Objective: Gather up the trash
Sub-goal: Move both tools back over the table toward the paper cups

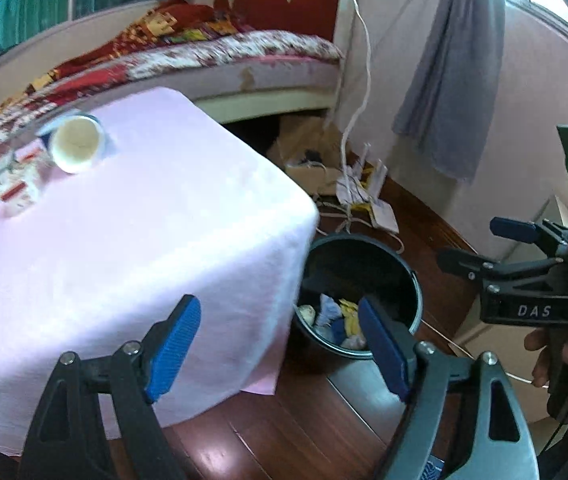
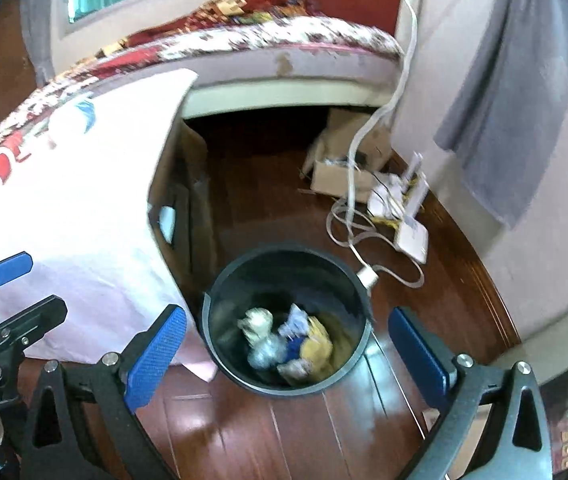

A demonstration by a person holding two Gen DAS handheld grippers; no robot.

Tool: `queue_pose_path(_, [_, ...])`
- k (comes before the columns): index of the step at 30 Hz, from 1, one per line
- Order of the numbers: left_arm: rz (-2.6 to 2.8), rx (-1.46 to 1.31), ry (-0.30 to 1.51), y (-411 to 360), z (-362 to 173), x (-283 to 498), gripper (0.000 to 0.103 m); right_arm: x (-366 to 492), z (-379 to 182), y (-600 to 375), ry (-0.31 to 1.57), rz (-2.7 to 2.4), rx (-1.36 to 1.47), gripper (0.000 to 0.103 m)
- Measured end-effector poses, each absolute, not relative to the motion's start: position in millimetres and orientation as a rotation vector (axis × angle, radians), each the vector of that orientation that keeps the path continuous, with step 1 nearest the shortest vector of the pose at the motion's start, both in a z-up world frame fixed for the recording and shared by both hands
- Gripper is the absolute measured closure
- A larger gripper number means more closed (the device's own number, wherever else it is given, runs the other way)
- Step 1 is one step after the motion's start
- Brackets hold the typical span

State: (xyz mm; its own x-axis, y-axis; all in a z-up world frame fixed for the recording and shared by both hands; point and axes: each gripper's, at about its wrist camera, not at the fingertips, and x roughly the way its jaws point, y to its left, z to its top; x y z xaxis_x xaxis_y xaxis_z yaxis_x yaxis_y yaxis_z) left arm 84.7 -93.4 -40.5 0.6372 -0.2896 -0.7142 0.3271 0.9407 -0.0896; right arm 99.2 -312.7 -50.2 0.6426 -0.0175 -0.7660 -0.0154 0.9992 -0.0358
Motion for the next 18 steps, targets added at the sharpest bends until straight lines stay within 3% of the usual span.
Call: queue_pose_path(18, [-0.098,-0.002,0.692,22.1,-17.9,92.8,0.018,150.7,-3.9,-179.2,0.731,0.226,-0.103,0.0])
